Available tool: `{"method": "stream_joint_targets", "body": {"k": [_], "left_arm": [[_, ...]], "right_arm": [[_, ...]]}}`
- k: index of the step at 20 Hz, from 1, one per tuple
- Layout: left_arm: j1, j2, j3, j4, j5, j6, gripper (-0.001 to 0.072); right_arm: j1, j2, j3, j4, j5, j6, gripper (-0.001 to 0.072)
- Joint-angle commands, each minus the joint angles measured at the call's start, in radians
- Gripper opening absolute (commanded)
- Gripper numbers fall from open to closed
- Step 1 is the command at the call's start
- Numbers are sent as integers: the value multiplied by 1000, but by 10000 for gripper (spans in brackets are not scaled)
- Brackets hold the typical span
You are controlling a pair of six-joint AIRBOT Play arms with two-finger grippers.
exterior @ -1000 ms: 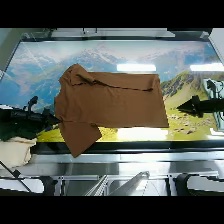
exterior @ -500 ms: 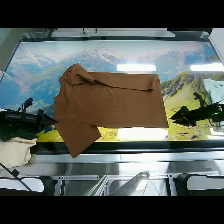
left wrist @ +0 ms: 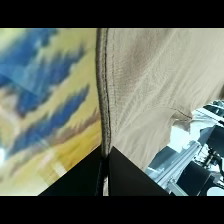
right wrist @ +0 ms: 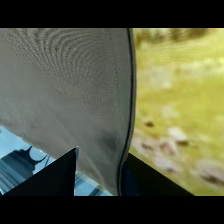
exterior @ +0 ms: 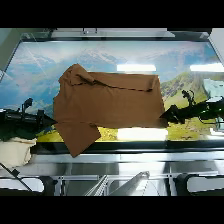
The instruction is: Fold the shirts.
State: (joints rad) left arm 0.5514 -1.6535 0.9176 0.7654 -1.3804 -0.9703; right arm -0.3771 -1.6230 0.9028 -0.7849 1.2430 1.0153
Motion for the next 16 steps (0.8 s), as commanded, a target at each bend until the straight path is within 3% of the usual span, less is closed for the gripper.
{"method": "stream_joint_targets", "body": {"k": [1,2,3,4,5,6,7,11,16], "left_arm": [[1,1,1,0,-1,2,18],[1,1,1,0,-2,1,18],[1,1,1,0,-2,1,17],[0,1,1,-1,-2,1,18],[1,1,1,-2,-1,1,18],[0,1,1,-2,-1,1,17],[0,1,1,-10,-4,2,18],[2,23,38,-159,-137,46,17],[3,282,224,-600,-394,111,17]], "right_arm": [[-11,-2,-1,-1,31,-24,361],[-12,-2,0,0,38,-24,359],[-12,-2,-1,0,53,-25,300],[-11,-2,-1,0,71,-28,158],[-11,-2,-1,0,89,-36,107],[-11,-3,-1,1,101,-36,100],[-11,-2,-1,5,106,-36,17],[-13,45,10,207,154,-101,15],[-29,325,232,501,209,-121,14]]}}
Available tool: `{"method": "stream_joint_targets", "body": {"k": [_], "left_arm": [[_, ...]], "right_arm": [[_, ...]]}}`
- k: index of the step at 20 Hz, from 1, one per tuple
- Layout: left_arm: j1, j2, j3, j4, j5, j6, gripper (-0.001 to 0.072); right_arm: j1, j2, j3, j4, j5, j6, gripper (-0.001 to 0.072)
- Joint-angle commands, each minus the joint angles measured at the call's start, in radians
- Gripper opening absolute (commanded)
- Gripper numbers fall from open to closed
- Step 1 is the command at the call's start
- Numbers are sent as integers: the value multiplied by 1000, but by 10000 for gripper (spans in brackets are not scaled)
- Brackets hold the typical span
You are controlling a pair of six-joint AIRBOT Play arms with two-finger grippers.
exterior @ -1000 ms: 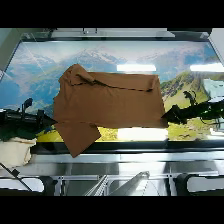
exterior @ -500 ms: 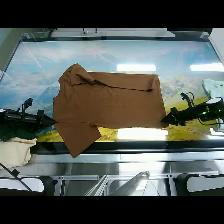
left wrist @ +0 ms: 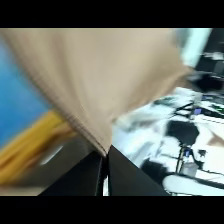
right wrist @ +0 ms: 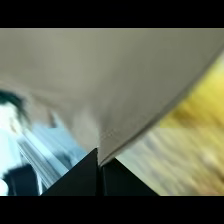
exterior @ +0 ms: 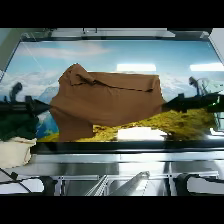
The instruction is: Fold the shirts.
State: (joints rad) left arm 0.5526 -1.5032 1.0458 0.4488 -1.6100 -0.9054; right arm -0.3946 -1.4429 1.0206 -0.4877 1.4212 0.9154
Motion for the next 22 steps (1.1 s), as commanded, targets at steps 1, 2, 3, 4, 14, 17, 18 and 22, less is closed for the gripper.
{"method": "stream_joint_targets", "body": {"k": [1,2,3,4,14,17,18,22], "left_arm": [[3,201,148,-432,-222,76,17],[2,270,204,-589,-250,90,17],[8,333,258,-722,-246,105,17],[19,394,314,-854,-247,130,17],[480,705,607,-1175,-137,103,18],[339,669,490,-882,-42,104,19],[260,642,451,-797,-27,105,18],[-80,467,299,-521,51,154,19]], "right_arm": [[-23,220,172,292,16,-28,15],[-41,297,230,375,-12,-33,15],[-63,380,289,446,-48,-38,16],[-80,458,333,487,-85,-38,16],[-220,1011,388,208,-442,5,16],[-220,929,378,98,-360,105,14],[-219,884,366,99,-319,115,14],[-203,678,258,106,-208,114,15]]}}
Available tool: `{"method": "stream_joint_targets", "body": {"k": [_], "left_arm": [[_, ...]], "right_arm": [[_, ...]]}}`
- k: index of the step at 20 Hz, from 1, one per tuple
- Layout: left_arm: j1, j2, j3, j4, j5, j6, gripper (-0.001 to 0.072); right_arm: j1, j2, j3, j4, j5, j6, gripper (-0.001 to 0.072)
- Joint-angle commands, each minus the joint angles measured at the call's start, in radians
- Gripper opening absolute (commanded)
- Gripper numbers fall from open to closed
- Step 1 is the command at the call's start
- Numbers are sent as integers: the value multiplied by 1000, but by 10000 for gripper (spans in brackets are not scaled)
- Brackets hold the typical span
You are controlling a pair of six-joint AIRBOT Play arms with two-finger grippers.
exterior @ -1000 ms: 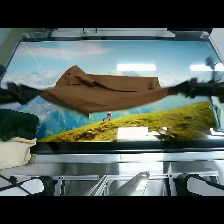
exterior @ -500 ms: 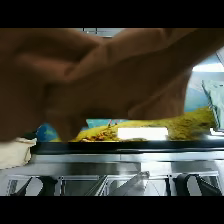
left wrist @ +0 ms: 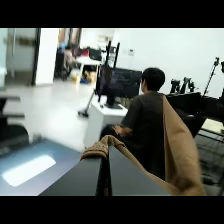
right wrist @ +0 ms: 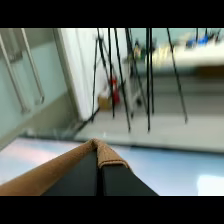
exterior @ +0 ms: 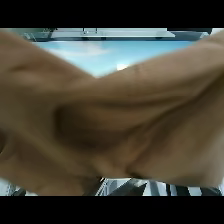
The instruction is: Fold the shirts.
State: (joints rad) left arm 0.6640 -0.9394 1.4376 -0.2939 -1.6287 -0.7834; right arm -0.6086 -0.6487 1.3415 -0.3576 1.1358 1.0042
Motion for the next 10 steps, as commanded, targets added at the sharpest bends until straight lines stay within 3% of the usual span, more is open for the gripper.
{"method": "stream_joint_targets", "body": {"k": [1,3,5,8,10], "left_arm": [[-252,-151,-119,277,111,43,18],[-346,-273,-154,381,208,65,18],[-410,-415,-146,468,293,71,18],[-453,-637,-51,523,330,69,17],[-460,-768,38,548,347,57,15]], "right_arm": [[18,-163,-103,-25,76,17,15],[37,-267,-194,-24,65,8,14],[64,-388,-277,-24,24,-66,15],[122,-624,-330,-23,-77,-146,15],[151,-797,-330,54,-155,-210,14]]}}
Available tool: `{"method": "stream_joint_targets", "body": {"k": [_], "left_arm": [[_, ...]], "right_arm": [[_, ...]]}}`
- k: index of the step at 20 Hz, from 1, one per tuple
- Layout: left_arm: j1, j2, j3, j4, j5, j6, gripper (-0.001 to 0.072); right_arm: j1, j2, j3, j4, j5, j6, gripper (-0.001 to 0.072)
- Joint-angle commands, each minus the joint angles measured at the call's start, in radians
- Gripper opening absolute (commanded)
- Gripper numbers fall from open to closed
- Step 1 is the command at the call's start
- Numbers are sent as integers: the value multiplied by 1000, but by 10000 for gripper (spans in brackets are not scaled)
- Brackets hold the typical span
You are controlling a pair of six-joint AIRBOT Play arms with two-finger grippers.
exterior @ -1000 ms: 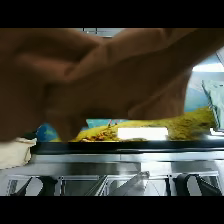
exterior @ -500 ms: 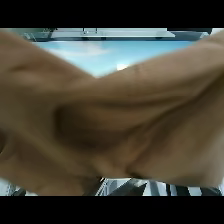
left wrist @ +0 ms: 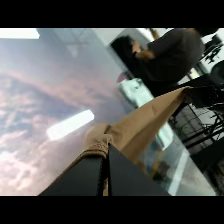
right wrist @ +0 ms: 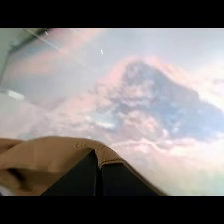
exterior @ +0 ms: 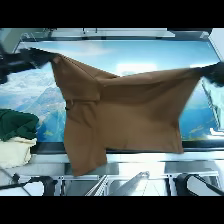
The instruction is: Fold the shirts.
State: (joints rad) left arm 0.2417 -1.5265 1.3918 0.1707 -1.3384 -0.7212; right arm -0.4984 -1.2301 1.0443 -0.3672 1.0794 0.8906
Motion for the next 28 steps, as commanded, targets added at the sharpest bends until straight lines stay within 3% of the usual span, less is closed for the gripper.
{"method": "stream_joint_targets", "body": {"k": [1,4,9,15,19,23,28], "left_arm": [[-38,-234,124,109,78,-25,15],[-38,-367,242,225,102,-102,15],[-37,-493,416,362,82,-239,14],[-29,-496,481,474,-20,-317,14],[-29,-484,437,483,-124,-348,14],[-29,-458,342,587,-84,-366,14],[-32,-459,290,631,-8,-388,14]], "right_arm": [[43,-296,-27,136,-112,-145,14],[38,-524,51,307,-81,-214,14],[38,-735,294,326,22,-178,14],[0,-746,370,300,115,-170,14],[-32,-746,370,145,206,-102,14],[-38,-746,370,22,201,-89,14],[-35,-764,370,-8,197,-70,14]]}}
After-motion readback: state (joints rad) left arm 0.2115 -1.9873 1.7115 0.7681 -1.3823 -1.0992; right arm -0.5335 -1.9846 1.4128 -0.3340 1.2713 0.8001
